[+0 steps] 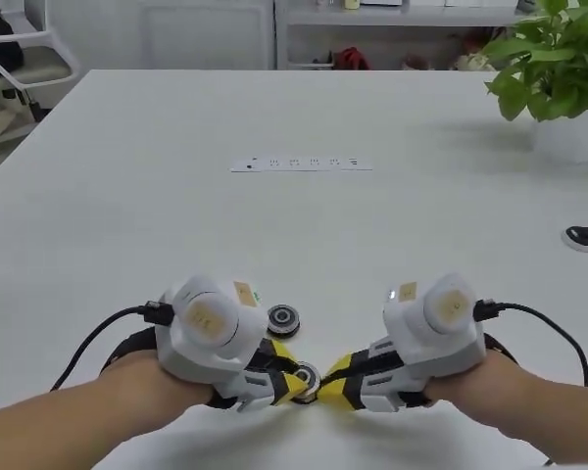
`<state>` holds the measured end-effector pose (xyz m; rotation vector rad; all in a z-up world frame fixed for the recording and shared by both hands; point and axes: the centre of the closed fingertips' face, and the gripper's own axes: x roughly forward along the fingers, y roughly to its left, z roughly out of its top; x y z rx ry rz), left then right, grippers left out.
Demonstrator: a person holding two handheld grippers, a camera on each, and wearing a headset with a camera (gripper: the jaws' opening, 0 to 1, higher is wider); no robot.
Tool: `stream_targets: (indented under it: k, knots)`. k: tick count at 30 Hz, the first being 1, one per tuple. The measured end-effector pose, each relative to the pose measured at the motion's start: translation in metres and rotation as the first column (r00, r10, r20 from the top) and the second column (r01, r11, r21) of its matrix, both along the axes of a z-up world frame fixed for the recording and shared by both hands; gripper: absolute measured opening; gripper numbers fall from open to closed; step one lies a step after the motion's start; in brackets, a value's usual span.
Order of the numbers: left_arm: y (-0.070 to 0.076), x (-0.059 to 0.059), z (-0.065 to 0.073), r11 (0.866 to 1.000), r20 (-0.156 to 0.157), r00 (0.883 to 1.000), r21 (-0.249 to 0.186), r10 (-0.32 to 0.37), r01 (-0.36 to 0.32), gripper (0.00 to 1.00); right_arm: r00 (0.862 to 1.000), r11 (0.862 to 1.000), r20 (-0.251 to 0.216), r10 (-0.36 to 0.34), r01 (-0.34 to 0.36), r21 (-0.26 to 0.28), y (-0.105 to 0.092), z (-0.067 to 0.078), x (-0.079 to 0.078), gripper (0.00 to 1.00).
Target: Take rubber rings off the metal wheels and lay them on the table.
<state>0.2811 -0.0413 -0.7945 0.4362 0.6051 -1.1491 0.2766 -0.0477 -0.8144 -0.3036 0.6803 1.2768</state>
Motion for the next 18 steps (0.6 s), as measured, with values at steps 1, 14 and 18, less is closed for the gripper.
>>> stream_targets:
  k: [1,14,18]
  knots:
    - [-0.0001,0.0,0.0,1.0,0.0,1.0,0.0,0.001,-0.001,0.13,1.0,1.0,-0.006,-0.003,0.003,0.001,-0.0002,0.0,0.0,0.01]
    - [0.0004,0.0014,0.0001,1.0,0.012,1.0,0.002,0.003,-0.003,0.13,0.995,0.997,-0.062,-0.073,0.074,0.029,-0.0009,0.0019,0.0063,0.0]
    - [0.0005,0.0014,0.0,1.0,0.013,1.0,0.001,0.004,-0.004,0.13,0.992,0.994,-0.082,-0.1,0.104,0.044,-0.003,0.0037,0.0082,0.0]
